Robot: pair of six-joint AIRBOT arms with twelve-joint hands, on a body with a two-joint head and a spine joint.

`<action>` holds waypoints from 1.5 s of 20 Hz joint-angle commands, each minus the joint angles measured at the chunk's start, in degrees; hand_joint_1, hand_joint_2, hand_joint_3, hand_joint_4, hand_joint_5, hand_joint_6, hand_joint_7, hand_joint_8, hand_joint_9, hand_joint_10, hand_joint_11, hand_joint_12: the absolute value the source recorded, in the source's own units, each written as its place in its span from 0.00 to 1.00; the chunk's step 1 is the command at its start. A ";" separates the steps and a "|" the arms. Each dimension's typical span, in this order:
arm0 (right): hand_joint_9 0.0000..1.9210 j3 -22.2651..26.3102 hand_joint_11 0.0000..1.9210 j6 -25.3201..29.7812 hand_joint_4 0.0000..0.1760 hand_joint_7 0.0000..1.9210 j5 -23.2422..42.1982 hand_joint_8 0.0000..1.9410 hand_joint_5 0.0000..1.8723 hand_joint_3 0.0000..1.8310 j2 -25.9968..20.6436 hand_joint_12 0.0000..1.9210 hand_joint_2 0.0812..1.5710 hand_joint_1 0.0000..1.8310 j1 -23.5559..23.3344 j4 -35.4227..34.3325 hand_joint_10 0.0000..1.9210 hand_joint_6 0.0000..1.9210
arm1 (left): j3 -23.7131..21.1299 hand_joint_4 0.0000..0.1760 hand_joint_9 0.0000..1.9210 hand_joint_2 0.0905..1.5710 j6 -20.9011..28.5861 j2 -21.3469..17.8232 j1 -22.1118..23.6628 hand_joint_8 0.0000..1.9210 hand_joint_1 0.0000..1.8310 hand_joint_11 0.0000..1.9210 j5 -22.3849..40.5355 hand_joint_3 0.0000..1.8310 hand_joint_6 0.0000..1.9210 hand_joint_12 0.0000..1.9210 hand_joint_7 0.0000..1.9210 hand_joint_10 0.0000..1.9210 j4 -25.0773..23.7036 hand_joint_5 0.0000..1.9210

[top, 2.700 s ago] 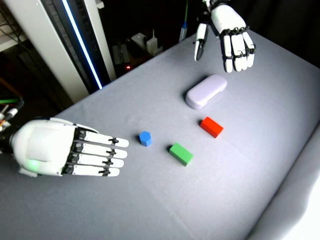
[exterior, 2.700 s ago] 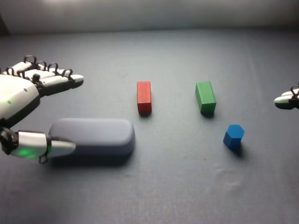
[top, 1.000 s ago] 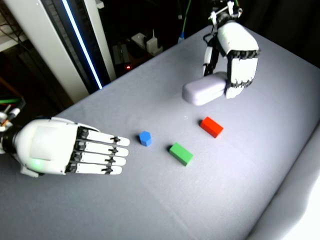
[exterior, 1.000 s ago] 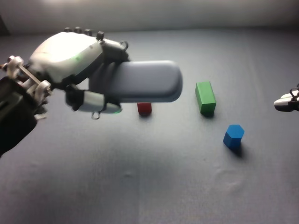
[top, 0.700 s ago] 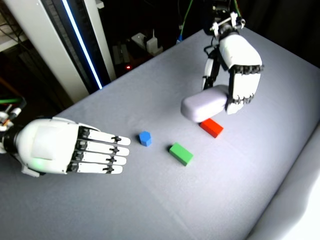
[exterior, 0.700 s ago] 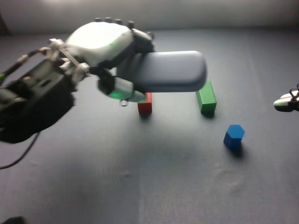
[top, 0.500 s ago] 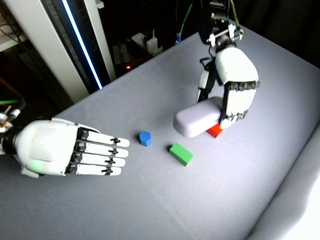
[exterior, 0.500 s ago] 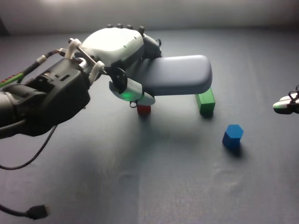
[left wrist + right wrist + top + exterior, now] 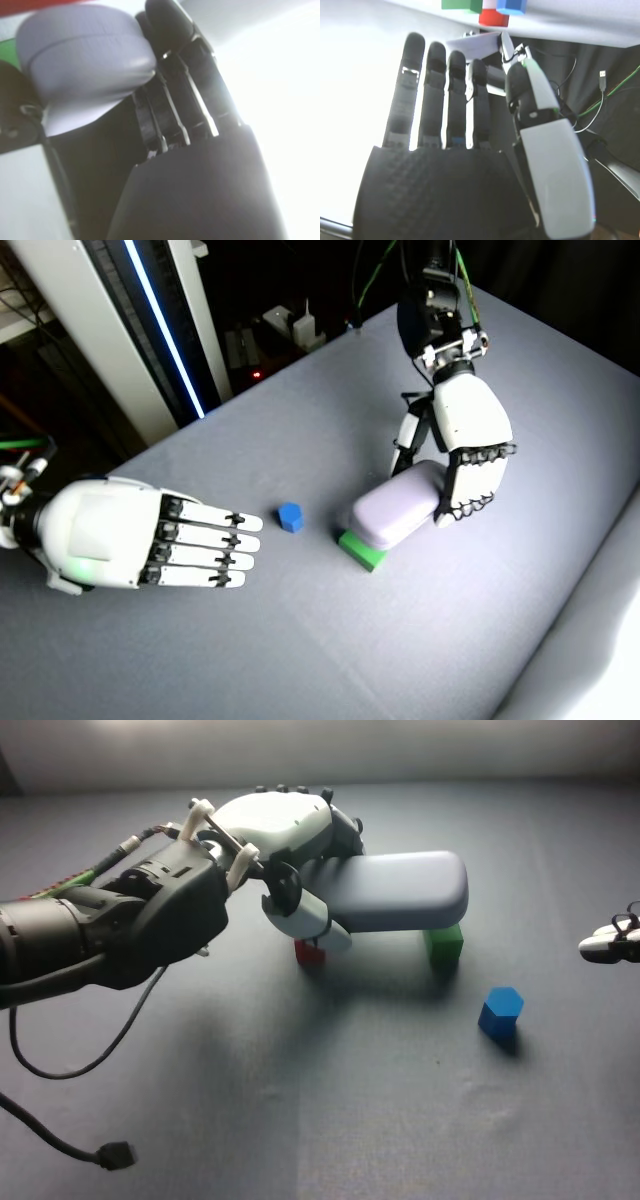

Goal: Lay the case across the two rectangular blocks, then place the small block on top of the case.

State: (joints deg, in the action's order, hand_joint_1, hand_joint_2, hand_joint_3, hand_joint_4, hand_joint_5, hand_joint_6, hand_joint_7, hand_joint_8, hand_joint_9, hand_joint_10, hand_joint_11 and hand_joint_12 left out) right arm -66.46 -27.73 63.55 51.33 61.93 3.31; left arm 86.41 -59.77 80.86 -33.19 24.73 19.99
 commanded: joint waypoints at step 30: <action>0.26 -3.30 0.05 2.90 0.00 0.26 1.54 0.00 0.26 0.00 2.81 0.50 0.79 0.54 -7.18 4.05 0.00 0.00 | -27.08 0.55 0.14 0.58 1.45 -26.58 -12.72 0.00 0.45 0.00 39.80 0.00 0.00 0.40 0.17 0.00 -9.30 0.16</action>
State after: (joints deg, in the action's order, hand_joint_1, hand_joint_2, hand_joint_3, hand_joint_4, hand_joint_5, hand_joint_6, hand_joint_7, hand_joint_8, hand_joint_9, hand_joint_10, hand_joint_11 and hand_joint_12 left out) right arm -69.71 -25.06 59.79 54.39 54.87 9.17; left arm 58.87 -58.43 54.19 -46.76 56.29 11.11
